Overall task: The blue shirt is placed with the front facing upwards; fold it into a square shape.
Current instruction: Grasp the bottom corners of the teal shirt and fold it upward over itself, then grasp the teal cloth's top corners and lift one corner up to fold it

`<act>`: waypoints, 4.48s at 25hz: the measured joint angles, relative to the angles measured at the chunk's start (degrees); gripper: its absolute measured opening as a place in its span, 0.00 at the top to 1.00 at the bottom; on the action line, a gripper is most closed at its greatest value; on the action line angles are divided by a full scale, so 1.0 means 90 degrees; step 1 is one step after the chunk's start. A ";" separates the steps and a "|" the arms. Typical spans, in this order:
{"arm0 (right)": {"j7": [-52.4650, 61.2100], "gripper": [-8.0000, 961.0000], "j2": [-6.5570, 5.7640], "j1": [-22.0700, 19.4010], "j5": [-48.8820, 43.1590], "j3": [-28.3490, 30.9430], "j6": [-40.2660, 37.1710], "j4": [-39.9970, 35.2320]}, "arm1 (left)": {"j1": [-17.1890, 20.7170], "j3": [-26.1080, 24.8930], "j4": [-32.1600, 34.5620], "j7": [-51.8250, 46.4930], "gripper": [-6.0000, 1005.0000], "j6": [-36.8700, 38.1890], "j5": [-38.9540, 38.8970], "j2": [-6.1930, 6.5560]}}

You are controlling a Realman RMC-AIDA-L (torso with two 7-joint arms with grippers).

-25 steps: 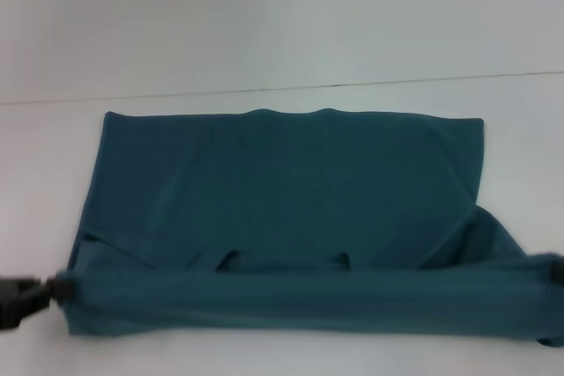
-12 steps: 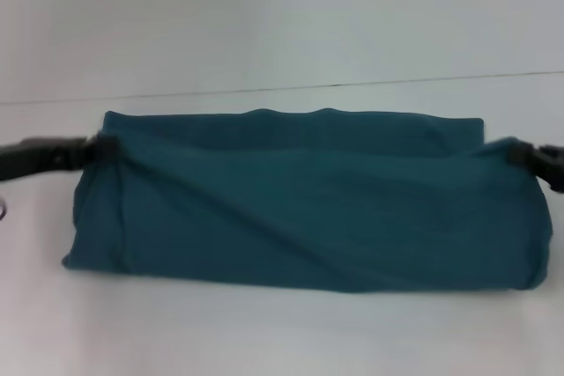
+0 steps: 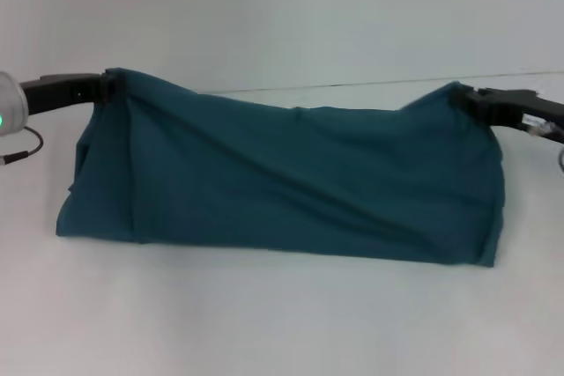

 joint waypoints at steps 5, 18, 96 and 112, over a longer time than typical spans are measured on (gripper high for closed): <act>-0.0021 0.96 0.0068 0.0305 0.0000 -0.0247 0.0700 0.0044 | -0.0134 0.0045 -0.0136 0.0005 0.92 -0.0501 -0.0026 -0.0014; -0.0041 0.96 0.0040 0.0534 0.0598 -0.0990 0.1653 0.0096 | -0.0311 0.0089 -0.0314 0.0062 0.92 -0.1222 -0.0073 -0.0058; 0.2906 0.23 -0.0686 -0.1591 0.0629 -0.2030 -0.2019 -0.1253 | 0.1777 0.0581 0.0983 -0.0052 0.14 -0.0154 0.0082 -0.0639; 0.2906 0.23 -0.0672 -0.1569 0.0624 -0.2020 -0.2009 -0.1248 | 0.1812 0.0704 0.1037 0.0062 0.14 0.0054 0.0253 -0.0643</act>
